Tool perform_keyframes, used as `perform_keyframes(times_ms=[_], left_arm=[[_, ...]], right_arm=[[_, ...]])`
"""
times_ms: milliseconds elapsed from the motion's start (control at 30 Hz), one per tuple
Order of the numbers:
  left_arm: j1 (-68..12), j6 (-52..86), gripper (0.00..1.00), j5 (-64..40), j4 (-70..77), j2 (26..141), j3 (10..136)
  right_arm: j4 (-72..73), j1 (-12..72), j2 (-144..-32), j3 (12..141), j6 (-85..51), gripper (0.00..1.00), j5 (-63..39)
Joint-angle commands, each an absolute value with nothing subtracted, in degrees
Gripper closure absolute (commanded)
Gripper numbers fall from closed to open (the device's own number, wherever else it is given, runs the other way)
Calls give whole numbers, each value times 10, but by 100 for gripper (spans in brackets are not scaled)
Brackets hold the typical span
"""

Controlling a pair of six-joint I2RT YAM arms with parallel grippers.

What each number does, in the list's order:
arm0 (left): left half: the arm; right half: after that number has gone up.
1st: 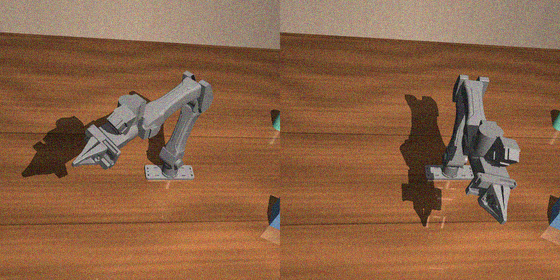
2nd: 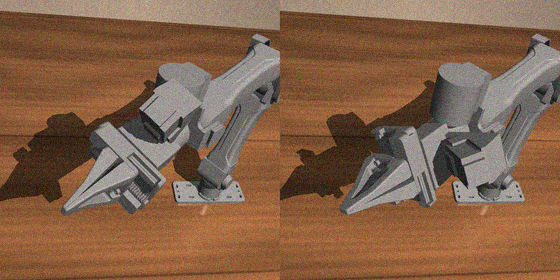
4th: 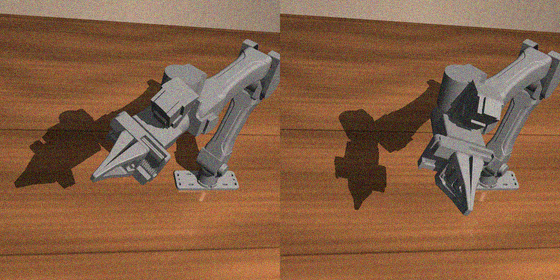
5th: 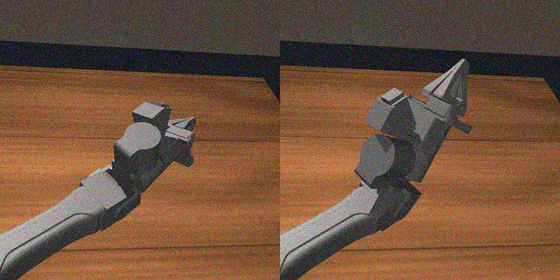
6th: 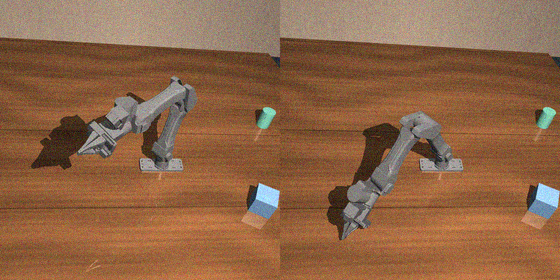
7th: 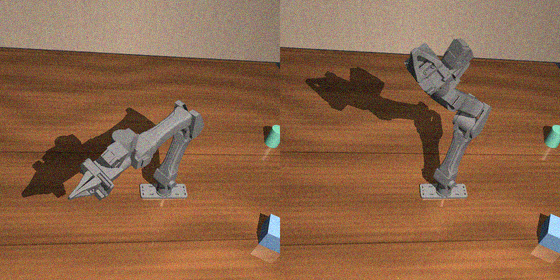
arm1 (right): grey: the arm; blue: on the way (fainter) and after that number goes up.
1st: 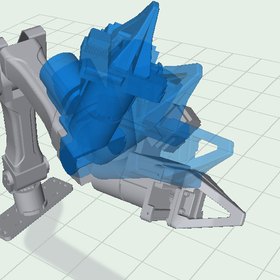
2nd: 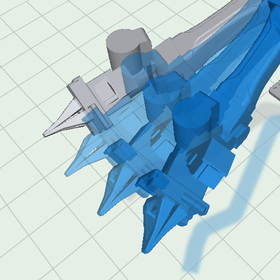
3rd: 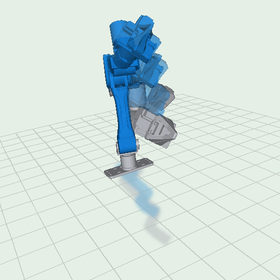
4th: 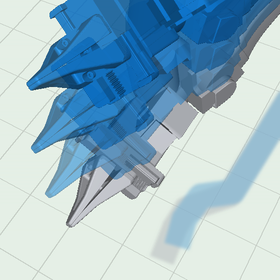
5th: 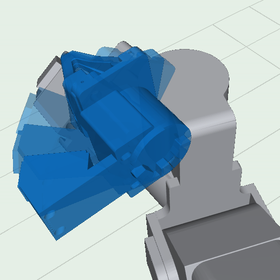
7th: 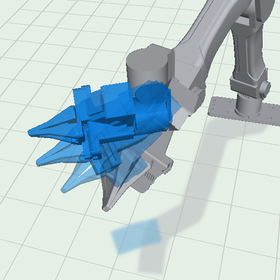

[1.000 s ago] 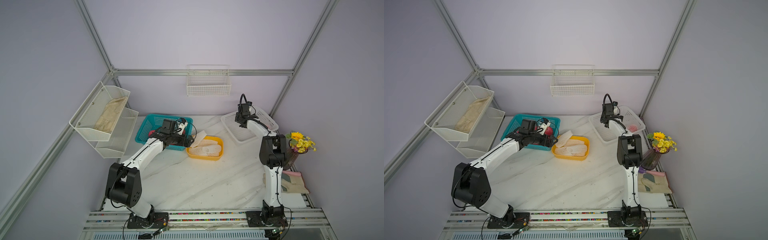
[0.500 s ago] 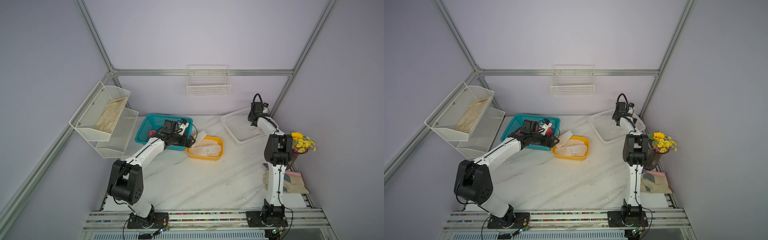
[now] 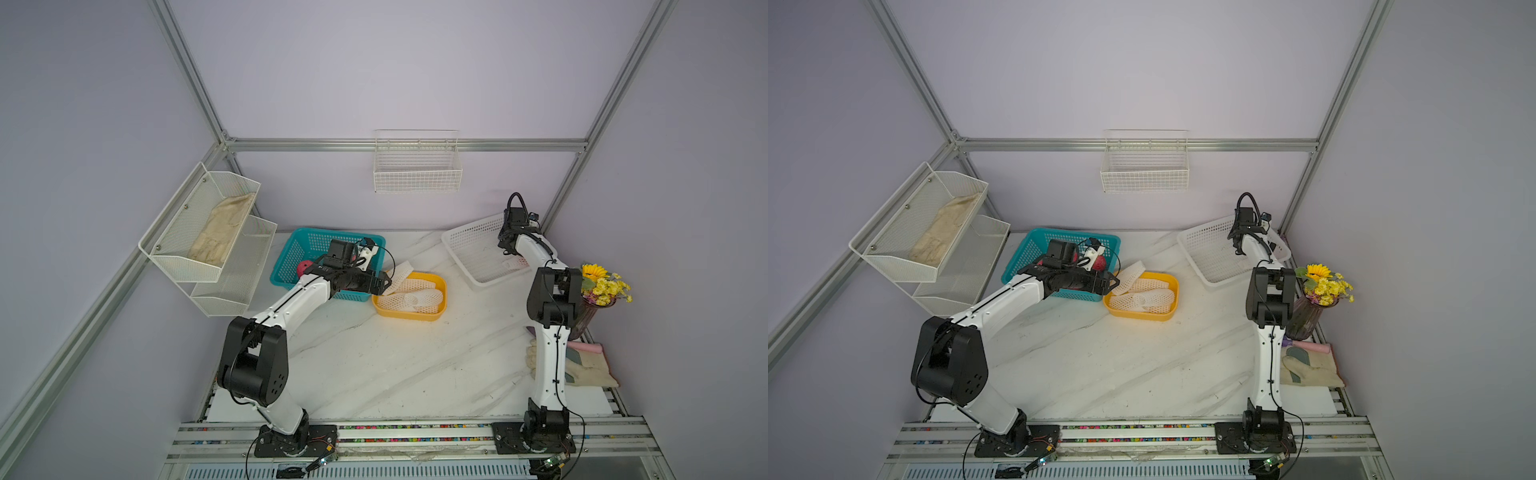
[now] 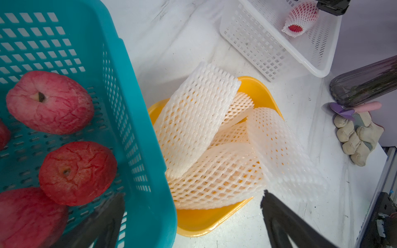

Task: Remove foam nets from apples
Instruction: Pick up the apple from the basket.

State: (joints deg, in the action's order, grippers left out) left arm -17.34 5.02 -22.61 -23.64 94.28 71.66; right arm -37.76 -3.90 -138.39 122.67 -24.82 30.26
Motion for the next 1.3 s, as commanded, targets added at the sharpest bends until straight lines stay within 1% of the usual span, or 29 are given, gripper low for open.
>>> perform_keyframes(times_ms=[0, 67, 167, 267, 333, 500, 667, 800, 900, 1000, 1267], left_arm=[[-176, 57, 0, -239, -220, 938, 720], [-176, 59, 0, -239, -219, 936, 719], [-176, 62, 0, -238, -218, 935, 716], [-176, 66, 0, -238, -215, 932, 711], [-176, 68, 0, -238, -213, 930, 709], [-177, 70, 0, -238, -210, 926, 707], [-179, 70, 0, -239, -209, 929, 707], [-181, 70, 0, -239, -208, 929, 706], [-182, 69, 0, -241, -207, 930, 705], [-183, 70, 0, -241, -207, 934, 707], [-186, 63, 0, -247, -205, 939, 715]], right_arm=[[-376, -40, -1395, 1234, -243, 3, 197], [-322, -36, -1384, 1210, -209, 3, 115], [-236, -26, -1360, 1171, -176, 3, 48], [-214, -19, -1357, 1170, -157, 3, -5], [-209, -10, -1352, 1172, -143, 3, 2], [-186, -5, -1313, 1141, -154, 3, 82], [-138, -4, -1268, 1084, -138, 3, 102], [-142, -6, -1255, 1069, -143, 3, 163], [-166, -5, -1253, 1078, -145, 3, 181], [-230, -5, -1260, 1102, -165, 3, 198], [-303, -13, -1257, 1073, -207, 3, 236]])
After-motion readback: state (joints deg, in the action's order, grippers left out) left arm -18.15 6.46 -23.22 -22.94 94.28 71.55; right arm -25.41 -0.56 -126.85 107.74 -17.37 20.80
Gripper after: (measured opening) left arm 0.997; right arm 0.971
